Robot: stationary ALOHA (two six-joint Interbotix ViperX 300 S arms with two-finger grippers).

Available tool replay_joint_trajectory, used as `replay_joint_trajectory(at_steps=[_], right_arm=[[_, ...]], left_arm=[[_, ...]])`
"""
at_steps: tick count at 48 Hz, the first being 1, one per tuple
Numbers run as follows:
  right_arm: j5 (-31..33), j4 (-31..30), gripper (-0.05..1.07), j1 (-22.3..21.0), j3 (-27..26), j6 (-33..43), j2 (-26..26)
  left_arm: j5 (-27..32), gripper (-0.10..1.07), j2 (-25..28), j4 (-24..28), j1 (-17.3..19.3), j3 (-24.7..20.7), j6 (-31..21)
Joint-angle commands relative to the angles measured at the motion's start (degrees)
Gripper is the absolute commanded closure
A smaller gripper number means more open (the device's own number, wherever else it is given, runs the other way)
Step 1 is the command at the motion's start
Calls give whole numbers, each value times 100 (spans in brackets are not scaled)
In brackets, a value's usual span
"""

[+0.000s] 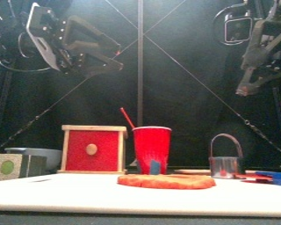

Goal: Place pizza cutter onto cutting board

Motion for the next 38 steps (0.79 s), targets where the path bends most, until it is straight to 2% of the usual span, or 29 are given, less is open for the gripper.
replay_joint_trajectory(at_steps=[1, 14, 38], right_arm=[[-18, -97, 20, -79, 9, -9, -97], [-18, -35, 20, -167, 132, -9, -97], [-18, 299, 20, -211, 132, -9, -79]], left_arm=[[35, 2, -53, -53, -18, -18, -18], [62, 2, -9, -475, 0, 0, 18], [70, 2, 9, -404, 158, 35, 35]])
